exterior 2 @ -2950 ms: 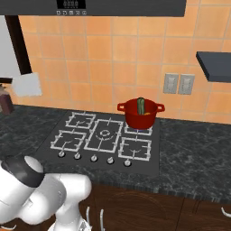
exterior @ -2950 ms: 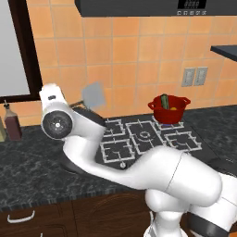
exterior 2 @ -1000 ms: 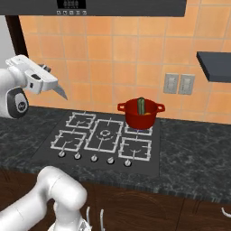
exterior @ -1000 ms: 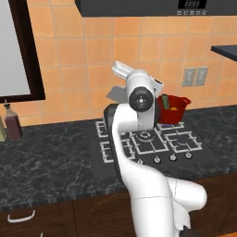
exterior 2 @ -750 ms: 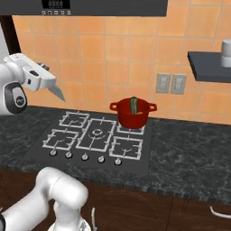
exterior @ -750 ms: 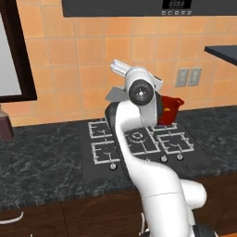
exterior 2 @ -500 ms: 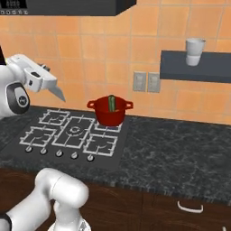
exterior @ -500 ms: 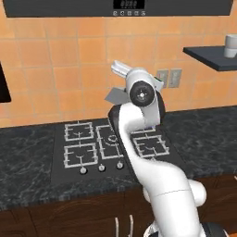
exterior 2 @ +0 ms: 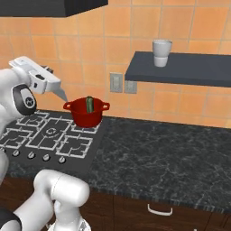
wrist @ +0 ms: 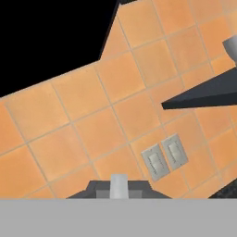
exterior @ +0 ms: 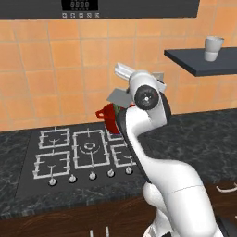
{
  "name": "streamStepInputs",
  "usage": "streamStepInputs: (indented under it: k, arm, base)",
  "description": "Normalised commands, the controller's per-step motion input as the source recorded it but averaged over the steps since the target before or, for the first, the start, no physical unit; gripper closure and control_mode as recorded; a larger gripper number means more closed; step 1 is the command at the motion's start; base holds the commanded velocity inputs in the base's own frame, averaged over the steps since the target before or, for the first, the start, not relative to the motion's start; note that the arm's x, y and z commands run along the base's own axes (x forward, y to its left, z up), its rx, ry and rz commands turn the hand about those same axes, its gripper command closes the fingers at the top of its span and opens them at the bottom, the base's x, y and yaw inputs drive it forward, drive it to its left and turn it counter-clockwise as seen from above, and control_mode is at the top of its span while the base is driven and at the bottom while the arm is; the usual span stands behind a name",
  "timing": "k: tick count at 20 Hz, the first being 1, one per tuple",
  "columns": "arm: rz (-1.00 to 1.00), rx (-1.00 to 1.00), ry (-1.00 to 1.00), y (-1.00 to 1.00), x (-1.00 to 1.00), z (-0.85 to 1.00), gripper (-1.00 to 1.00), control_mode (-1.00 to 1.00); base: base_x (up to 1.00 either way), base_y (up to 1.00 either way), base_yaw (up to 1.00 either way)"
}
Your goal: Put the cucumber and lemon in the pot. Retrieve the spatula and lightly stir the vegetables in the pot.
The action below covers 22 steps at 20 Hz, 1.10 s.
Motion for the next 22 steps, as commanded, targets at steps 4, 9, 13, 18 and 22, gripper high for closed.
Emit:
streamStepInputs:
  k: [4,9,13,18,22]
  arm:
    - [0.00,0.00,0.00,0.00,0.00,0.00,1.00,1.00]
    - [0.00,0.00,0.23,-0.31,1.00,0.09,1.00,-1.00]
    - [0.02,0.00,0.21,-0.10,1.00,-0.01,1.00,-1.00]
    - [0.12,-0.01,0.10,0.01,1.00,-0.19,1.00,-1.00]
    - [0.15,-0.05,0.08,0.01,1.00,-0.44,1.00,-1.00]
  base:
    - [1.00,-0.13,0.00]
    - [0.00,0.00,0.00]
    - [0.00,0.00,0.00]
    - [0.00,0.00,0.00]
    - [0.00,0.00,0.00]
